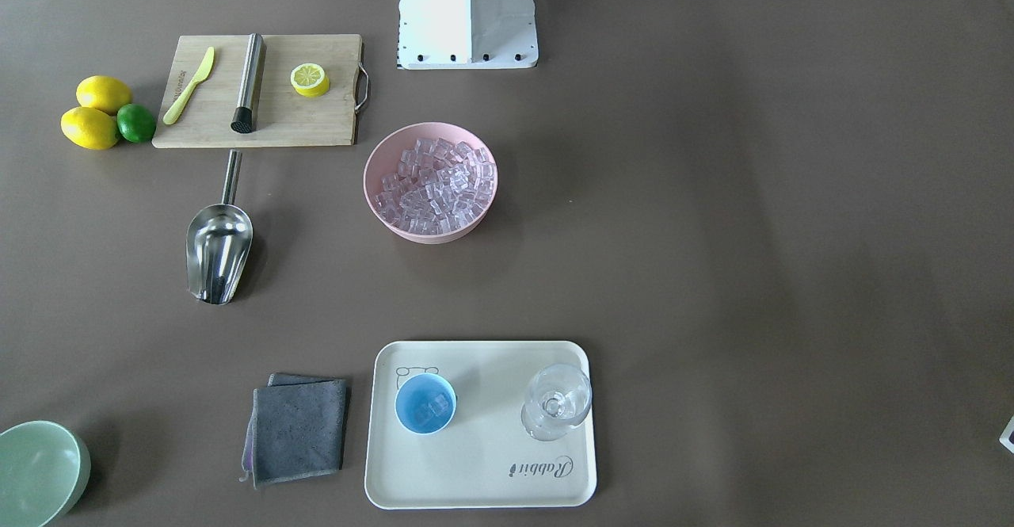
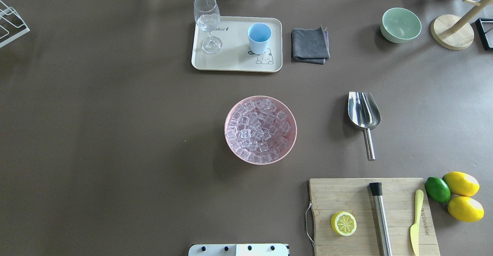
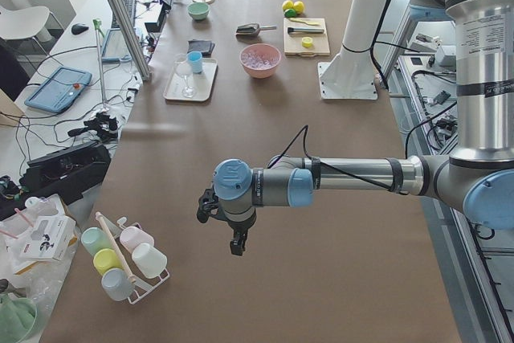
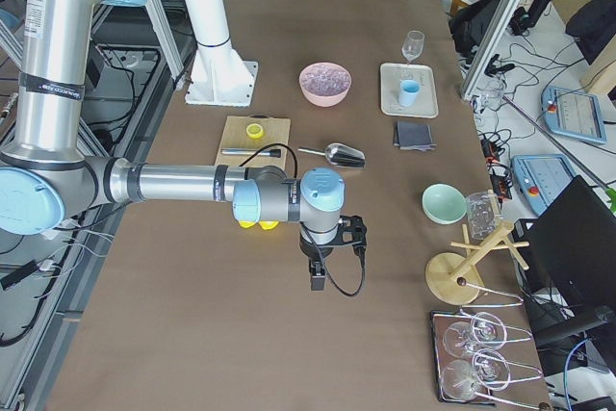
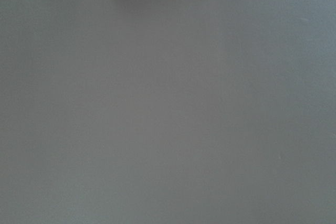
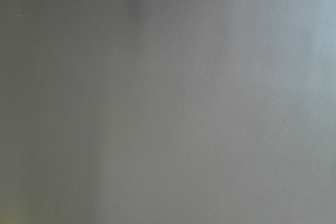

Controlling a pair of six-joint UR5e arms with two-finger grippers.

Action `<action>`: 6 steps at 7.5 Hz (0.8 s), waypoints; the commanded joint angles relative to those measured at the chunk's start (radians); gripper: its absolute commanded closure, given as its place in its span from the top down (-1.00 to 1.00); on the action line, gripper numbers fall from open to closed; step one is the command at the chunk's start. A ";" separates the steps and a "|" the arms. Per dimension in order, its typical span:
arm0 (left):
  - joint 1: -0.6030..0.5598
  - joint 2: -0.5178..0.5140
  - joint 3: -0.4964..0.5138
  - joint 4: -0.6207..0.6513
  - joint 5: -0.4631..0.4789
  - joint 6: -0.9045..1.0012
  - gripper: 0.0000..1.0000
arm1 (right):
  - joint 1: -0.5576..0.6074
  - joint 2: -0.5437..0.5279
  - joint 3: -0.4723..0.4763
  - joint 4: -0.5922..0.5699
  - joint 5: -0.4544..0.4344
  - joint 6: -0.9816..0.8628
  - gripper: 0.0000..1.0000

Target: Put ice in cup with scoop

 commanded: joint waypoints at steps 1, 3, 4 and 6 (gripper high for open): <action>-0.001 0.002 0.001 0.000 0.000 0.000 0.98 | 0.031 -0.014 -0.021 0.002 0.005 -0.001 0.99; -0.001 0.000 0.001 0.000 0.000 0.000 0.98 | 0.033 -0.013 -0.024 0.002 0.020 0.005 0.99; -0.002 0.002 0.000 0.002 0.000 0.000 0.98 | 0.039 -0.013 -0.024 0.004 0.052 0.008 0.99; -0.001 0.002 0.003 0.000 0.000 0.000 0.98 | 0.045 -0.013 -0.035 0.002 0.057 0.011 0.99</action>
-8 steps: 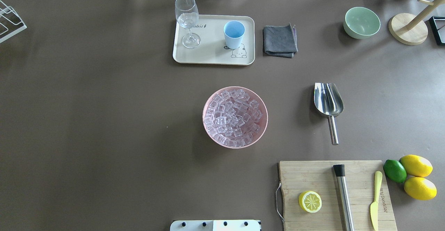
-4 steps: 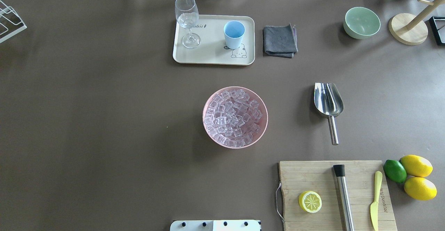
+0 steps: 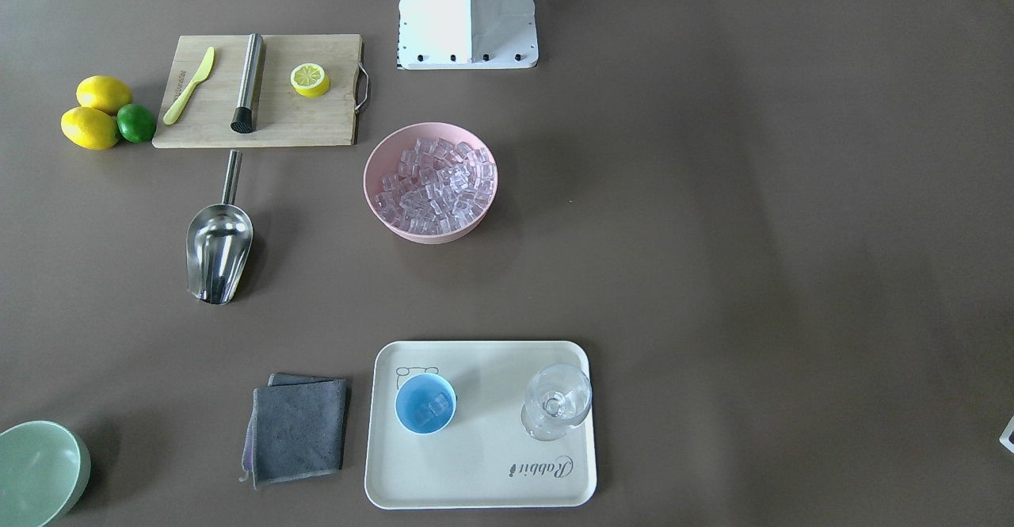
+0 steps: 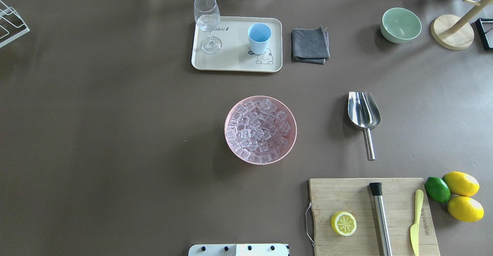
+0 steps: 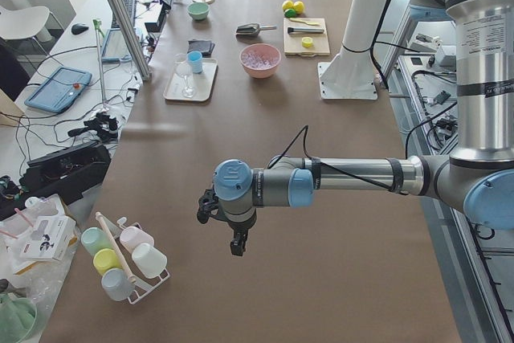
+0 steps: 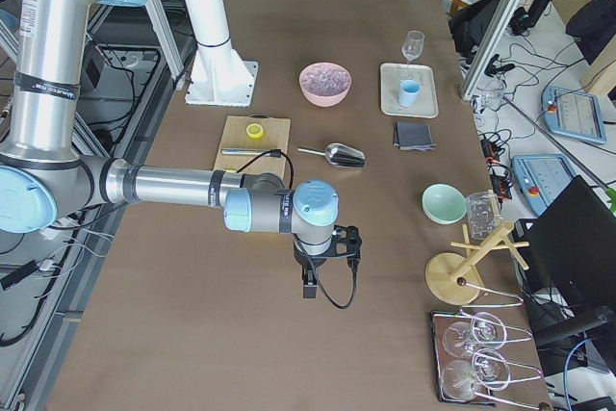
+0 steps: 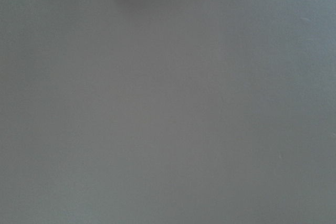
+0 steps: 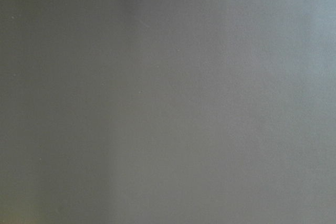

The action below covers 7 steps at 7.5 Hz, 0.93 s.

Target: Put ice in cup with scoop

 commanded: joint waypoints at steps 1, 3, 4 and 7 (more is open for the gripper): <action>0.000 0.000 0.001 -0.001 0.000 0.000 0.98 | 0.005 0.005 -0.013 0.001 0.009 0.003 0.99; -0.004 0.000 -0.002 -0.001 0.000 0.001 0.98 | 0.005 0.009 -0.010 0.006 0.005 0.015 0.99; -0.007 0.000 -0.002 0.001 0.000 0.002 0.98 | 0.005 0.014 -0.008 0.006 0.003 0.013 0.99; -0.005 0.000 -0.008 0.003 0.000 0.002 0.98 | 0.005 0.015 -0.013 0.006 0.003 0.015 0.99</action>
